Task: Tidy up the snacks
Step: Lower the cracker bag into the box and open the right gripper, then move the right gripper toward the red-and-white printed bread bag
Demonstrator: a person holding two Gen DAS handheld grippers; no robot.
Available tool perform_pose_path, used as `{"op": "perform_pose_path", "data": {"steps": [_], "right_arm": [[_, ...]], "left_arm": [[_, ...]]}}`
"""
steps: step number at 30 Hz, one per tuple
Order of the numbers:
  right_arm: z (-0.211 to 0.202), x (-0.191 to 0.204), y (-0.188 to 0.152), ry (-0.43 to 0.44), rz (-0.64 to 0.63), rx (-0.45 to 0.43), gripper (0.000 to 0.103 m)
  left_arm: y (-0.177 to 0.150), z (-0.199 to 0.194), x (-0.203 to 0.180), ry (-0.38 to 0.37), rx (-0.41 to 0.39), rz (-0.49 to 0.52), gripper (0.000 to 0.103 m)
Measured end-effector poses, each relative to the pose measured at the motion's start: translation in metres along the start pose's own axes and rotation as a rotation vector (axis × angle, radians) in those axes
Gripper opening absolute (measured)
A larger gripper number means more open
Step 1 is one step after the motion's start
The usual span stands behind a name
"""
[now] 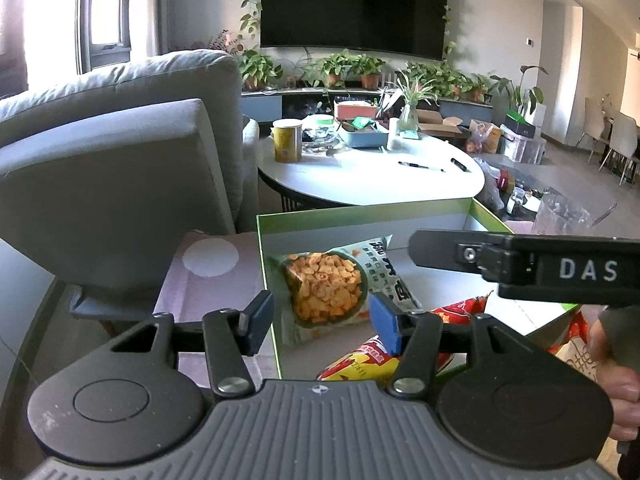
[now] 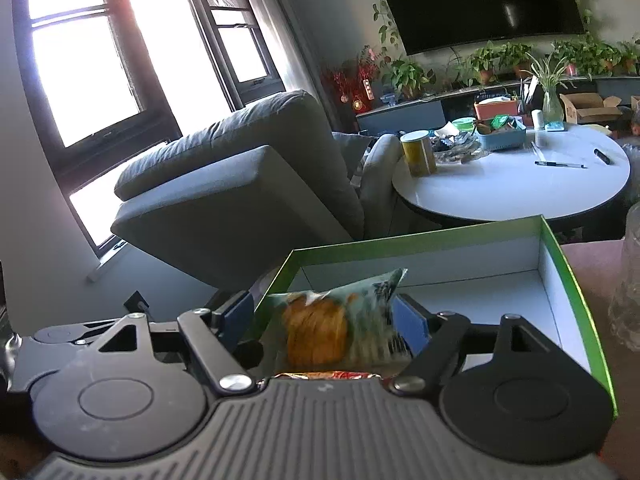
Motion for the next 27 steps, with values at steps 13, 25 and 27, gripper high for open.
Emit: {"op": "perform_pose_path", "data": {"steps": [13, 25, 27], "right_arm": [[-0.034, -0.015, -0.005, -0.048, -0.032, 0.006, 0.058], [-0.066, -0.047, -0.023, -0.114, 0.006, 0.015, 0.058], [-0.069, -0.051, -0.025, -0.124, 0.013, 0.019, 0.058]], "left_arm": [[-0.007, -0.017, -0.021, -0.036, -0.012, 0.016, 0.055], [-0.024, -0.035, -0.073, -0.127, 0.004, 0.087, 0.055], [-0.029, -0.036, -0.082, -0.14, 0.014, 0.099, 0.055]]}}
Point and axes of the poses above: each gripper's, at about its wrist camera, not at the fingertips, and z roughly the way its jaws point, x to its left, y to its top, the point moved 8 cm from there along z, roughly the way its jaws point, and after that the axes turned 3 degrees about -y, right-handed, at the moved point
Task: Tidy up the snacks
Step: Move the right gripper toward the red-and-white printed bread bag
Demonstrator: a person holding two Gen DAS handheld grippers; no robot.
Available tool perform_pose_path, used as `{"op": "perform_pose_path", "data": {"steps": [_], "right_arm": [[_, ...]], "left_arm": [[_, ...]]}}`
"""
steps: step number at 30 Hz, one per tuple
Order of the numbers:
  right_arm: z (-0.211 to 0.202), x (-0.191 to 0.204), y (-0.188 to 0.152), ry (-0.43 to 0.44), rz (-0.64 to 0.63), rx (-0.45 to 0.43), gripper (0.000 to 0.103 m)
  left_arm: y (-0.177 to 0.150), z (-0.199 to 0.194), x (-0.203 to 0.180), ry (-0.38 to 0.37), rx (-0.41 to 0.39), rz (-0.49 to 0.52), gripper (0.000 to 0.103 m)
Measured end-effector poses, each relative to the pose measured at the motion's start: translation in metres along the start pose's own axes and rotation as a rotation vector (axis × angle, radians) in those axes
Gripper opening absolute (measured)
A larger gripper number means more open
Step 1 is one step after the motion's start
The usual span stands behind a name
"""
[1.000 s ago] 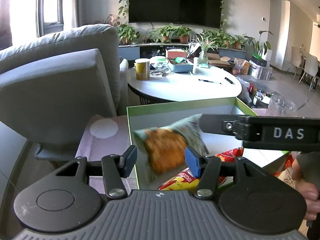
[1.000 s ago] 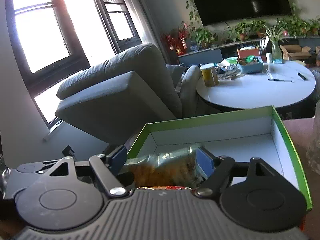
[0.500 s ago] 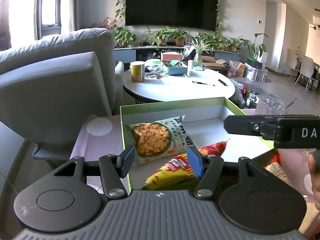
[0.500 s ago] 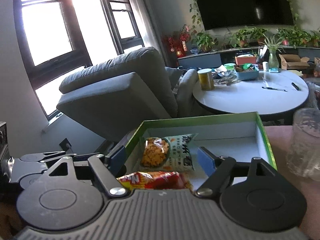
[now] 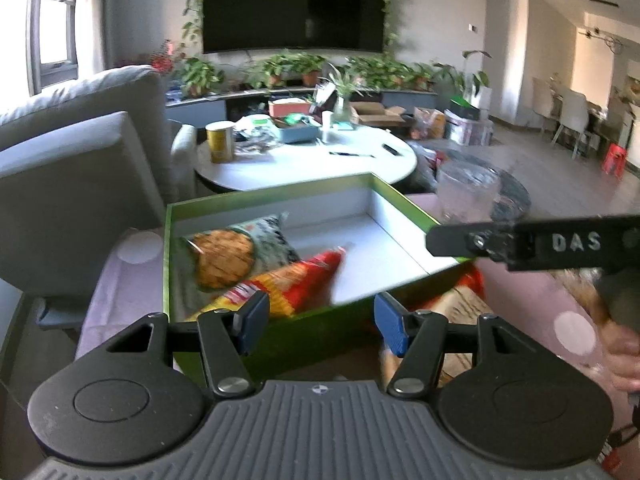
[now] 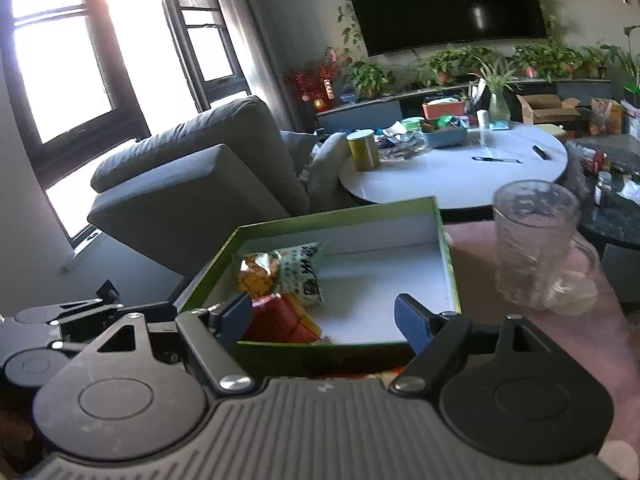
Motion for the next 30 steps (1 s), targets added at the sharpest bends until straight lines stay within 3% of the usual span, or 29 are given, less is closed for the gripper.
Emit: {"op": "perform_pose_path", "data": {"steps": [16, 30], "right_arm": [[-0.014, -0.025, -0.02, -0.035, 0.018, 0.03, 0.058], [-0.015, -0.041, -0.033, -0.058, 0.046, 0.065, 0.058]], "left_arm": [[-0.031, 0.0, -0.048, -0.07, 0.073, 0.045, 0.055], [-0.043, 0.007, -0.094, -0.209, 0.141, 0.069, 0.051]]}}
Point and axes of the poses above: each gripper's, at about its wrist camera, not at the fingertips, and z roughly the way its jaws point, x to its left, y to its top, the point moved 8 cm from there along z, roughly the way its jaws point, and after that the axes turned 3 degrees about -y, right-handed, at the moved point
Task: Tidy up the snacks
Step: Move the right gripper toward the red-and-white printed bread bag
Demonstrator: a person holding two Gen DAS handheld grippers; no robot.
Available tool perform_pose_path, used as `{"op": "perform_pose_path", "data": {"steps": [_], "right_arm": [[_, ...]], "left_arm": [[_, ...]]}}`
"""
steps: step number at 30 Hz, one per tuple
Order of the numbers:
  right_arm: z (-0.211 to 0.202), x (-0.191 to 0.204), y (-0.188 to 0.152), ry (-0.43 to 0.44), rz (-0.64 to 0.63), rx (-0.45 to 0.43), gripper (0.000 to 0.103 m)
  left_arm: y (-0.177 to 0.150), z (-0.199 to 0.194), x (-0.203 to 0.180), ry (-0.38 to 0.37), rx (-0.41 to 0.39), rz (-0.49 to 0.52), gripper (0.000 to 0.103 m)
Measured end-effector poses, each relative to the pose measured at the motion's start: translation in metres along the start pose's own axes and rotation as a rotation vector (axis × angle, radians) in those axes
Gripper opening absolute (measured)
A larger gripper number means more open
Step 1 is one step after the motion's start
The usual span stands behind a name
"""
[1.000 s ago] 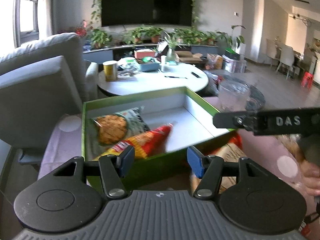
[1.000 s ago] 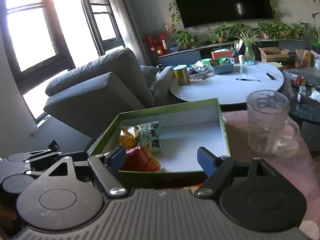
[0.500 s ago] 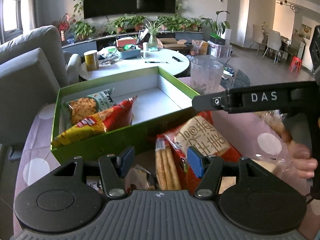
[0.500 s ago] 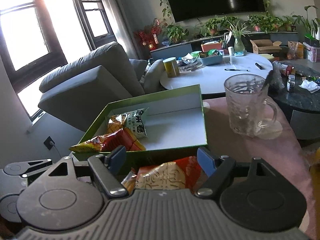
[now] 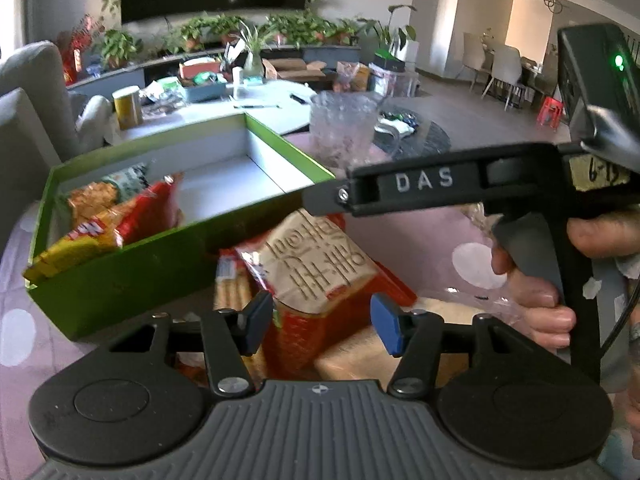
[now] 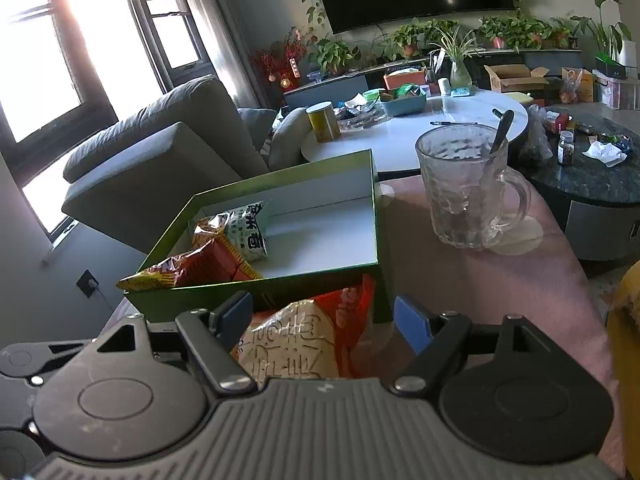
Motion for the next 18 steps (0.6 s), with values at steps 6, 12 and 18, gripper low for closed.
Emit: {"op": "perform_pose_path", "data": {"steps": [6, 12, 18], "right_arm": [[0.002, -0.001, -0.005, 0.003, 0.002, 0.015, 0.058], [0.006, -0.002, -0.009, 0.001, 0.003, 0.03, 0.058], [0.01, -0.001, -0.013, -0.001, 0.005, 0.047, 0.058]], "left_arm": [[-0.012, 0.019, 0.006, 0.017, 0.075, -0.05, 0.051], [-0.018, 0.018, 0.02, 0.05, 0.088, -0.074, 0.051], [-0.019, 0.017, 0.023, 0.077, 0.084, -0.064, 0.054]]}}
Point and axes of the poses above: each gripper's, at about its wrist camera, not at the fingertips, and z roughly the way its jaws point, x to its left, y to its top, the point moved 8 cm from there along z, roughly the way its jaws point, and after that the axes turned 3 degrees about -y, right-handed, at the moved point
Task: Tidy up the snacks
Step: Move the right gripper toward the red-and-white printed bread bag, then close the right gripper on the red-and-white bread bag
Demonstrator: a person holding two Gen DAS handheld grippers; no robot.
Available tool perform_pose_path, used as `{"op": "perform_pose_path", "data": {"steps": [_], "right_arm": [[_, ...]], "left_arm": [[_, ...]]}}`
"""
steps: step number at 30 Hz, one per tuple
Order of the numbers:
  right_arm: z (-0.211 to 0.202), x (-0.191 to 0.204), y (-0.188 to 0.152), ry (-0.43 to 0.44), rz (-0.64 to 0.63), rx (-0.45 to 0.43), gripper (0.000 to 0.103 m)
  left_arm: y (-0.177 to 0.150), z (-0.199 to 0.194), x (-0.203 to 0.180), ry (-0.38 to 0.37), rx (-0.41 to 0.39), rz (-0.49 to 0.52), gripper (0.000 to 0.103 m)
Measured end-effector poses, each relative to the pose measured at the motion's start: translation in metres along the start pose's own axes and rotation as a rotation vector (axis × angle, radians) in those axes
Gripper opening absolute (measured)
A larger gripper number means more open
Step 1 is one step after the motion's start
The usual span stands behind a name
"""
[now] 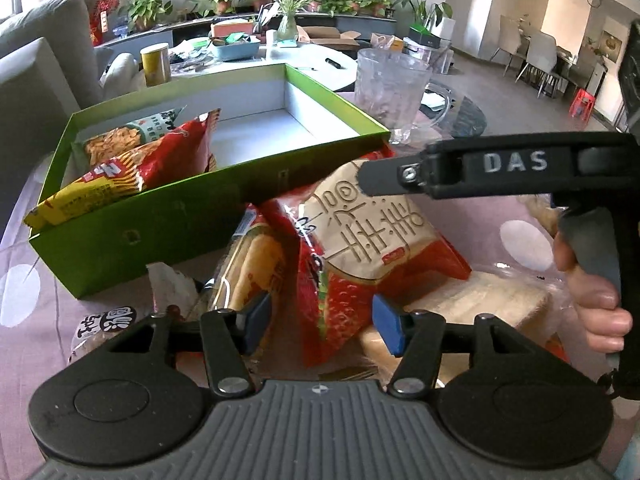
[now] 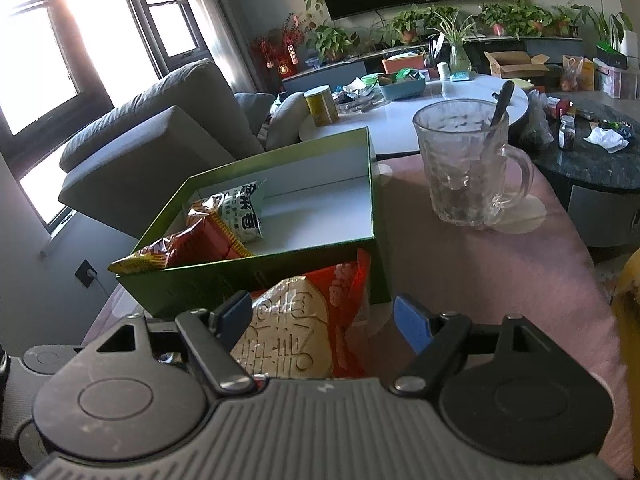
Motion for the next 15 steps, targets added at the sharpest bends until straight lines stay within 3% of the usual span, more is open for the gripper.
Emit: {"op": "perform_pose_path", "data": {"steps": [5, 15], "right_arm": [[0.003, 0.001, -0.004, -0.002, -0.005, 0.021, 0.059], [0.012, 0.002, -0.013, 0.006, -0.009, 0.067, 0.062]], "left_arm": [[0.002, 0.007, -0.009, -0.012, 0.004, 0.034, 0.054], [0.008, 0.019, -0.004, -0.025, 0.018, 0.006, 0.054]]}}
Point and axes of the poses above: each gripper's, at about its wrist camera, not at the fingertips, and z roughly the way its jaws point, x to its left, y to its top, the point moved 8 cm from there along z, roughly the way its jaws point, and after that the axes turned 3 degrees about -y, right-handed, at the moved point
